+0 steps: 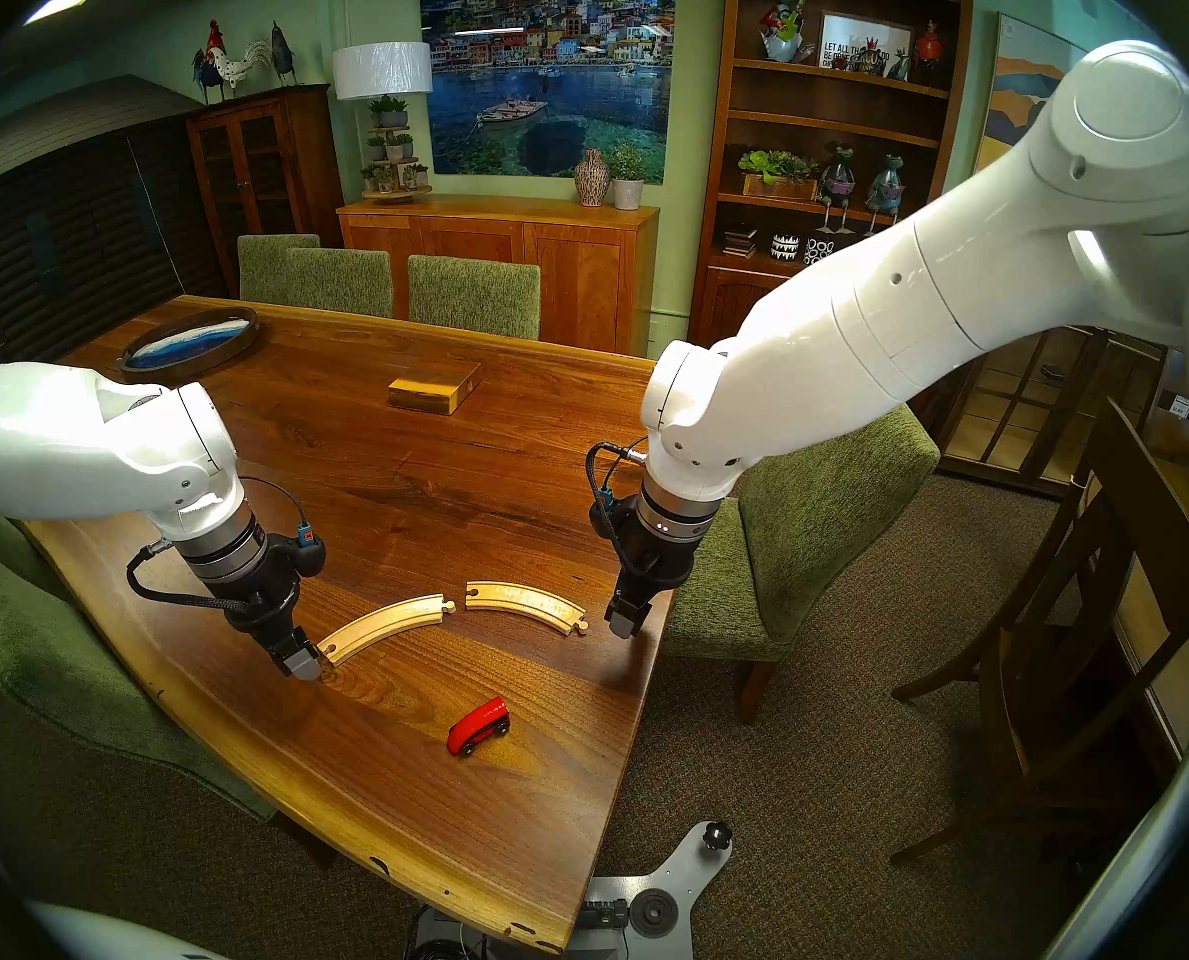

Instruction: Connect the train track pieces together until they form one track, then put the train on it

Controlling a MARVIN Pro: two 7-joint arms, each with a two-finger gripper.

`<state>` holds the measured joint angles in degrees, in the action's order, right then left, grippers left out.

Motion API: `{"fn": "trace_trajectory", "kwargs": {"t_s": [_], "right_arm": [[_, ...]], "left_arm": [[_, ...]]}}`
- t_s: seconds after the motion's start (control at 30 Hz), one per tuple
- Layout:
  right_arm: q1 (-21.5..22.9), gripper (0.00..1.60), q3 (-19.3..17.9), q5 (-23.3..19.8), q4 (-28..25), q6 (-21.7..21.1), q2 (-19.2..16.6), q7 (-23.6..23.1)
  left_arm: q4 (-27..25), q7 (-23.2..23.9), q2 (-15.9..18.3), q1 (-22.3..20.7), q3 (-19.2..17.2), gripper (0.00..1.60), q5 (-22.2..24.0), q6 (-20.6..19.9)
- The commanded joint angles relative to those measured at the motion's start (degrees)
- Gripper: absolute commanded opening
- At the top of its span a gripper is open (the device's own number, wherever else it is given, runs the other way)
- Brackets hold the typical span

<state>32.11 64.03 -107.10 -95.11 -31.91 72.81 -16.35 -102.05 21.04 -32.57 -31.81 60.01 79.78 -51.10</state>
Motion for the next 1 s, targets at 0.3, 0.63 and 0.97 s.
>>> {"fn": "trace_trajectory", "kwargs": {"t_s": [0.3, 0.63, 0.97], "right_arm": [[-0.75, 1.60, -2.57, -0.91, 4.37, -1.84, 3.69, -0.92], [-2.31, 1.60, -4.52, -3.92, 8.83, -4.03, 6.57, -1.59], [-6.88, 1.60, -6.51, -5.46, 13.67, -3.50, 10.11, -2.12]], "left_arm": [[0.01, 0.02, 0.00, -1.19, -0.77, 1.60, -0.01, -0.02], [0.01, 0.02, 0.00, -1.18, -0.78, 1.60, -0.01, -0.03], [0.00, 0.02, 0.01, -1.19, -0.79, 1.60, -0.02, -0.03]]}}
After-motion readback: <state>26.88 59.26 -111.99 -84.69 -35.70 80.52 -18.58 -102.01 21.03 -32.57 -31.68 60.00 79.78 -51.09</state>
